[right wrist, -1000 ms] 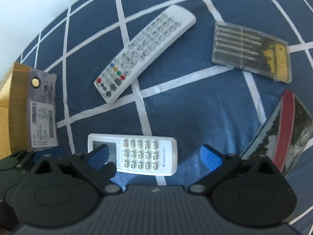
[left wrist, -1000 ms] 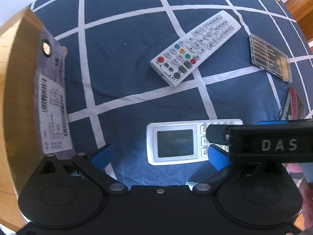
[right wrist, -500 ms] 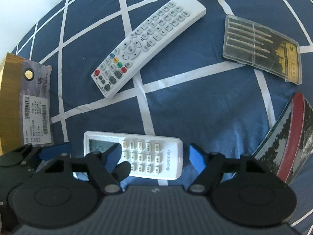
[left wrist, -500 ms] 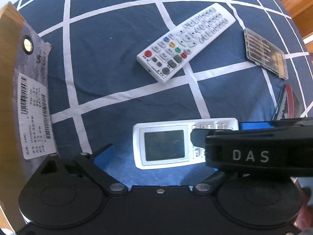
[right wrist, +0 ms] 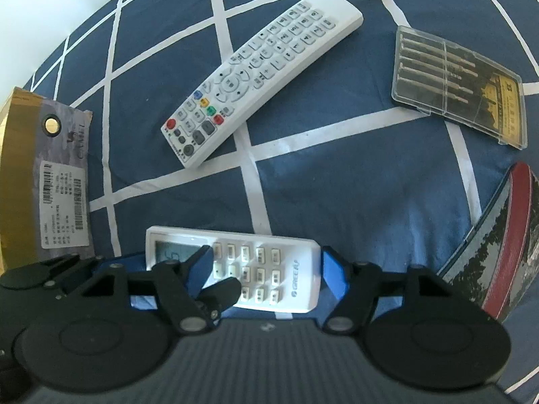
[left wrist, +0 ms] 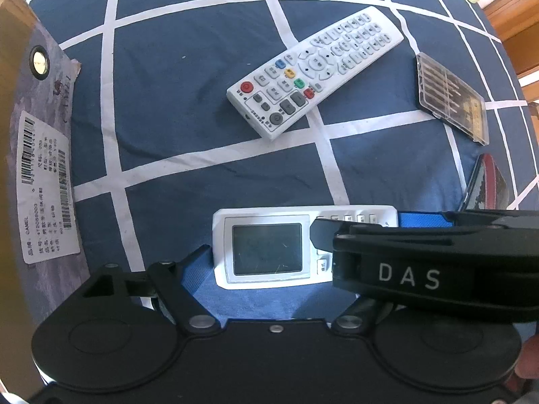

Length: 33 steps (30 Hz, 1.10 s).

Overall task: Organize objects
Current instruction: 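Close the right gripper on the white handheld remote, then lift the white remote with the right gripper and carry it into the box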

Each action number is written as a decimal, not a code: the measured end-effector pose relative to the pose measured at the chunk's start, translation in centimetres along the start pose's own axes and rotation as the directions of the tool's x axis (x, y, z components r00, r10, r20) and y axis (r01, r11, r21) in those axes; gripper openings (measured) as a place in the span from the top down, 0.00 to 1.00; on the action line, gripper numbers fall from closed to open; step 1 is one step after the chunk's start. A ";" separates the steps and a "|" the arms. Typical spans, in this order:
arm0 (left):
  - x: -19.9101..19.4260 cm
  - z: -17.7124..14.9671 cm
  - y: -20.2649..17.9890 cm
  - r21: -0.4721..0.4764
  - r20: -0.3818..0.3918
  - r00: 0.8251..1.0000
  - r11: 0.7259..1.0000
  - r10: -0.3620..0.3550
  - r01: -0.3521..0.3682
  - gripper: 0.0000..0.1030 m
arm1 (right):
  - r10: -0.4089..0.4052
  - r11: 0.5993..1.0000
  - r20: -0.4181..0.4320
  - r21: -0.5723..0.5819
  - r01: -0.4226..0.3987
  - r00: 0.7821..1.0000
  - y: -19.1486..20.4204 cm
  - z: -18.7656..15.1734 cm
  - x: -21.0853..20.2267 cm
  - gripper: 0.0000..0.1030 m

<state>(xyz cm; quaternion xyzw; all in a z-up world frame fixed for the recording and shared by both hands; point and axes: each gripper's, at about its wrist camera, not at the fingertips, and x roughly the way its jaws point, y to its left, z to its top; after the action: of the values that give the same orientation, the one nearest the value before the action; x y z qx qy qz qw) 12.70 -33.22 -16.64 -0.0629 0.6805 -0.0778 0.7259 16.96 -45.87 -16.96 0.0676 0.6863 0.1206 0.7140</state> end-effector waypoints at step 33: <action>-15.2 -10.4 0.8 -0.075 0.282 0.951 0.991 0.129 -0.112 0.23 | 0.134 0.977 0.226 -0.193 -0.091 0.965 7.9 -9.1 -12.0 0.34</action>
<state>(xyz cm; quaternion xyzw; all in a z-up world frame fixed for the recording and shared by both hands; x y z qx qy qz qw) 1.39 -29.31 -2.61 -0.0528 0.5731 -0.0036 0.8178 6.96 -42.12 -3.72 0.0553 0.5770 0.2142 0.7862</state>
